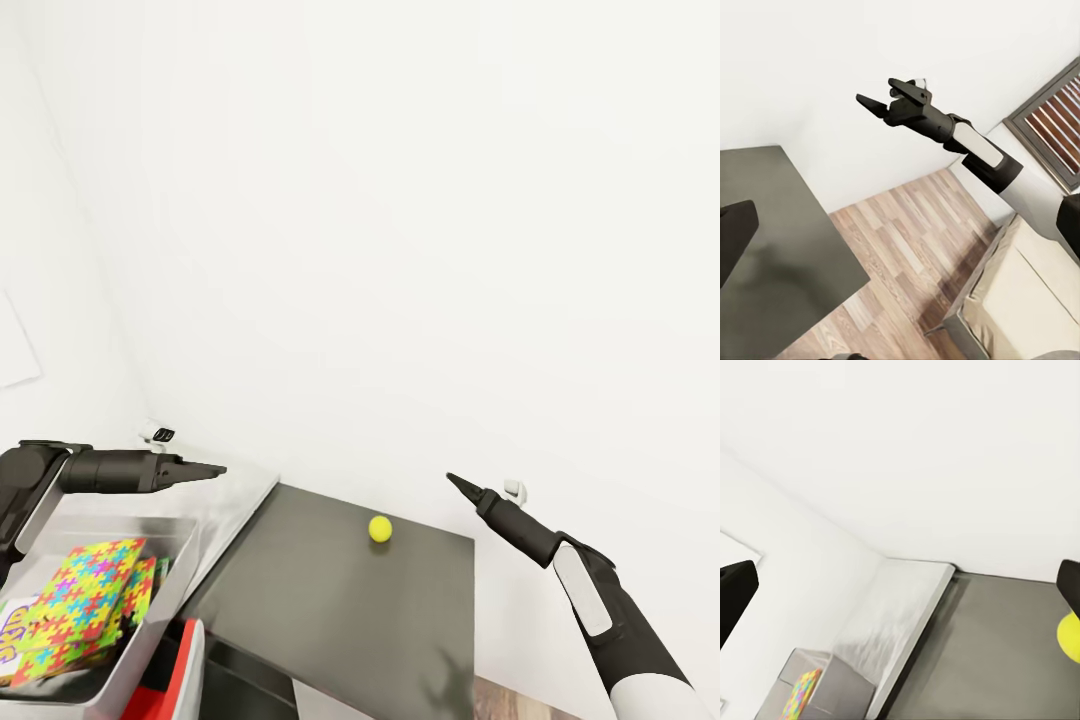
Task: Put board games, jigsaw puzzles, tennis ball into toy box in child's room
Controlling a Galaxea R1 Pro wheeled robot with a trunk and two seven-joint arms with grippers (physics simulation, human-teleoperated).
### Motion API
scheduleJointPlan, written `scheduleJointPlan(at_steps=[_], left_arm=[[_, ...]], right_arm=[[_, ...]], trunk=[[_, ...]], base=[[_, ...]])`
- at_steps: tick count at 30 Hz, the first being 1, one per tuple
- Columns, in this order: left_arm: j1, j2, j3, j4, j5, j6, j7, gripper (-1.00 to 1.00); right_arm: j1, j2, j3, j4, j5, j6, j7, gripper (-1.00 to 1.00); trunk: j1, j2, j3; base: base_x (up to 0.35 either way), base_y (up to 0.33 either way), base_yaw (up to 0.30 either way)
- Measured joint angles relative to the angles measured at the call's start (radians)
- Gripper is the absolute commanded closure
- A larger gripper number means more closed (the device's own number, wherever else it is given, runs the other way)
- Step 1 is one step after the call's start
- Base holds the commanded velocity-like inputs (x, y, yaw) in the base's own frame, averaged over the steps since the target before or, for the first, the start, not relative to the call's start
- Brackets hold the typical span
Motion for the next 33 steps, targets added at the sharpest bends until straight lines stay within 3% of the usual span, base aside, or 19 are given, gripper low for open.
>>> scheduleJointPlan(at_steps=[19, 25, 26, 28, 29, 33], left_arm=[[0.0, 0.0, 0.0, 0.0, 0.001, 0.0, 0.0, -1.0], [0.0, 0.0, 0.0, 0.0, 0.0, -0.001, 0.0, -1.0], [0.0, 0.0, 0.001, 0.0, 0.0, -0.001, 0.0, -1.0], [0.0, 0.0, 0.001, 0.0, 0.0, -0.001, 0.0, -1.0], [0.0, 0.0, 0.001, 0.0, 0.0, -0.001, 0.0, -1.0], [0.0, 0.003, 0.003, 0.0, 0.001, -0.001, 0.0, -1.0]], right_arm=[[0.0, 0.002, 0.004, 0.0, 0.001, 0.0, -0.026, -1.0], [0.0, 0.011, 0.029, -0.001, -0.001, 0.003, -0.145, -1.0], [0.0, 0.015, 0.051, -0.001, -0.001, 0.003, -0.19, -1.0], [-0.001, 0.019, 0.066, -0.002, -0.001, 0.003, -0.215, -1.0], [-0.001, 0.028, 0.097, -0.002, -0.001, 0.003, -0.268, -1.0], [-0.001, 0.063, 0.163, -0.004, -0.003, 0.005, -0.408, -1.0]], trunk=[[0.0, 0.0, 0.0], [0.0, 0.0, 0.0], [0.0, 0.0, 0.0], [0.0, 0.0, 0.0], [0.0, 0.0, 0.0], [0.0, 0.0, 0.0]], base=[[0.008, 0.003, 0.0], [0.0, 0.0, 0.0], [0.0, 0.0, 0.0], [0.0, 0.0, 0.0], [0.0, 0.0, 0.0], [0.0, 0.0, 0.0]])
